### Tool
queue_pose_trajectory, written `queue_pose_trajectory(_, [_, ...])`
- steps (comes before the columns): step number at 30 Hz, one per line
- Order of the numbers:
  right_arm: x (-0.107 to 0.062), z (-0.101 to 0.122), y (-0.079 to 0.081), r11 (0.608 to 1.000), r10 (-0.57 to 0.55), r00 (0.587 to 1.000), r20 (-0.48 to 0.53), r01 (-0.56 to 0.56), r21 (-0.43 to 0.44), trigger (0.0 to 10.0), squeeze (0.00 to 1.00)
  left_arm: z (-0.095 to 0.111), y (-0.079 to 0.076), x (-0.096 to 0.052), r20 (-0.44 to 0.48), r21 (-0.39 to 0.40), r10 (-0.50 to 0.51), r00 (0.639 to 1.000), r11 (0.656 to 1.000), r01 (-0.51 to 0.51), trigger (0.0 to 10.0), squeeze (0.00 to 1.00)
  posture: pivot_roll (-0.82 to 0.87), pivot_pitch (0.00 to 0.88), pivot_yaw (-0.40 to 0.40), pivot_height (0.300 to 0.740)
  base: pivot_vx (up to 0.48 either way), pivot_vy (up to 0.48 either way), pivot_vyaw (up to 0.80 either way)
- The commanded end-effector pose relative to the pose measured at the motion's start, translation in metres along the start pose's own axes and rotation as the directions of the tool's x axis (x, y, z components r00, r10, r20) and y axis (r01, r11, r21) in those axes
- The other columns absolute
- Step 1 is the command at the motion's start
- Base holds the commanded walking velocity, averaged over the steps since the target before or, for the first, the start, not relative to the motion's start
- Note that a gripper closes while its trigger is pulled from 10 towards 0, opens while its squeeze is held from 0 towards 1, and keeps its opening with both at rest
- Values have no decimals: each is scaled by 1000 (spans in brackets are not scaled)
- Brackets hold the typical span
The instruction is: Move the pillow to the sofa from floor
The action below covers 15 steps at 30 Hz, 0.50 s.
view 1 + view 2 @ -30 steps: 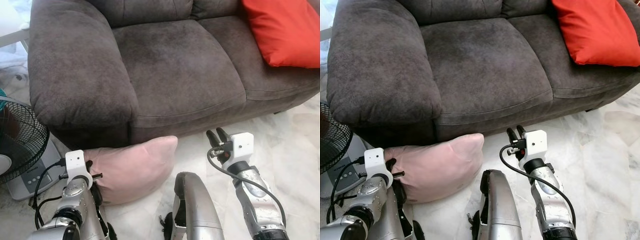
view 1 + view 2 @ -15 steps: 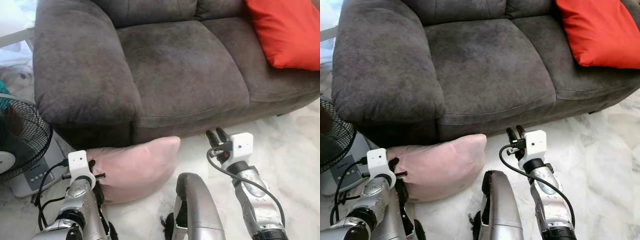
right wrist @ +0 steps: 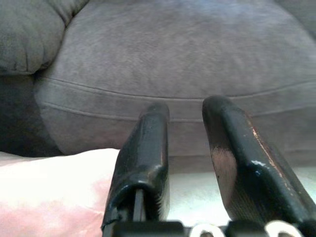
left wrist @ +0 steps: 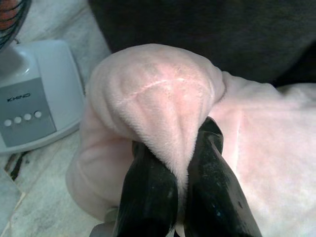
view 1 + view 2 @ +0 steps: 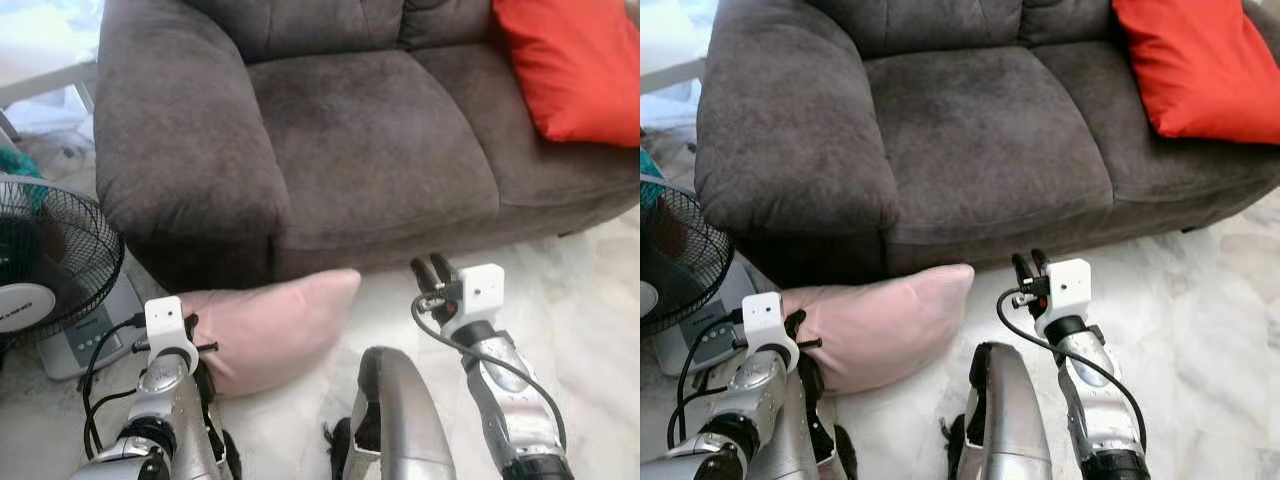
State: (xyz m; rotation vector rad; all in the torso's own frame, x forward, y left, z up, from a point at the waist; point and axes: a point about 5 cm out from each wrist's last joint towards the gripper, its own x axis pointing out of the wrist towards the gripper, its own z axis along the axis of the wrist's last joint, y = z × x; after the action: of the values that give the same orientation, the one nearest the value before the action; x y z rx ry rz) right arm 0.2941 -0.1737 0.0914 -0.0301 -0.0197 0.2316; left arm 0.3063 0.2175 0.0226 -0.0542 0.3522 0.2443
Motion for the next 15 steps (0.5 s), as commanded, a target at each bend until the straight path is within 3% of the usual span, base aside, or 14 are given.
queue_pose_trajectory(1, [-4,-6,-2,1000,-17,1000,-17,17,4,10000,0,4,0,0,34,14,2,999,1000,-2,10000,0,45,174,-102,491,-307,0,0])
queue_pose_trajectory(15, [0,-10,7,999,-29,999,-12,30,28,10000,0,9,-1,1,58,34,-18,998,999,16,10000,0,81,168,-61,491,-305,0,0])
